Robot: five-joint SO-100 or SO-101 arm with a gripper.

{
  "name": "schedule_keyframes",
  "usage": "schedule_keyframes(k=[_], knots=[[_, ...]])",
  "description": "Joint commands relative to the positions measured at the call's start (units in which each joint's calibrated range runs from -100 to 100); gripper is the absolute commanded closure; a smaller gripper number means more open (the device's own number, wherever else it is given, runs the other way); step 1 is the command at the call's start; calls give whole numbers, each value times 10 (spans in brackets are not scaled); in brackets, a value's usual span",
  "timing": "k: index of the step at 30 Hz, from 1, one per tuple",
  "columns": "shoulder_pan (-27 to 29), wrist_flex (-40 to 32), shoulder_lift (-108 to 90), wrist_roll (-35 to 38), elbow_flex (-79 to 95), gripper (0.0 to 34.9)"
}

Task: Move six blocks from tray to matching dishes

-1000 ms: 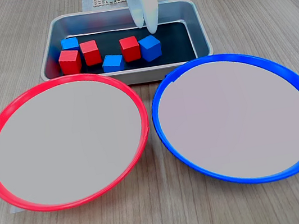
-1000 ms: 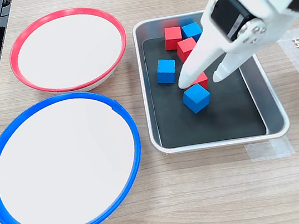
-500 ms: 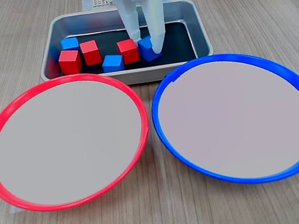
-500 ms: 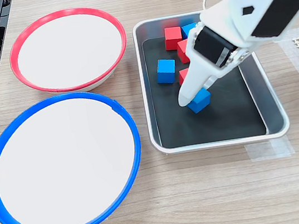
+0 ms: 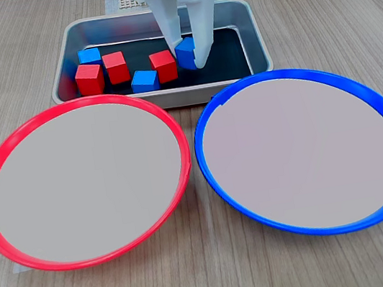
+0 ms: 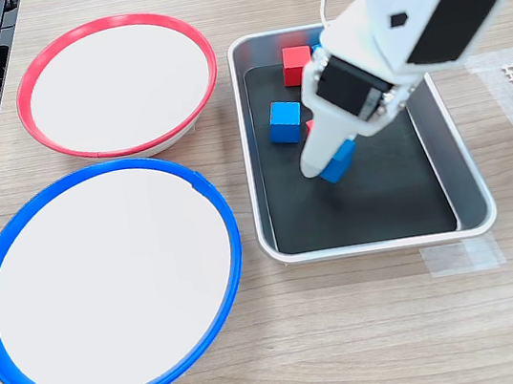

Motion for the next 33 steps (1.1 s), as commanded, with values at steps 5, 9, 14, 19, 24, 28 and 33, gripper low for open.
schedule_keyframes(k=[5,9,14,19,24,28,33], knots=[[-32,6,146,-130,-399,347],[-60,-33,262,-140,-505,346],[-86,-89,358,-118,-533,234],[-87,-74,353,-106,-524,147],[-58,67,264,-105,-500,305],[-3,209,167,-69,-437,335],[91,236,64,3,-266,302]])
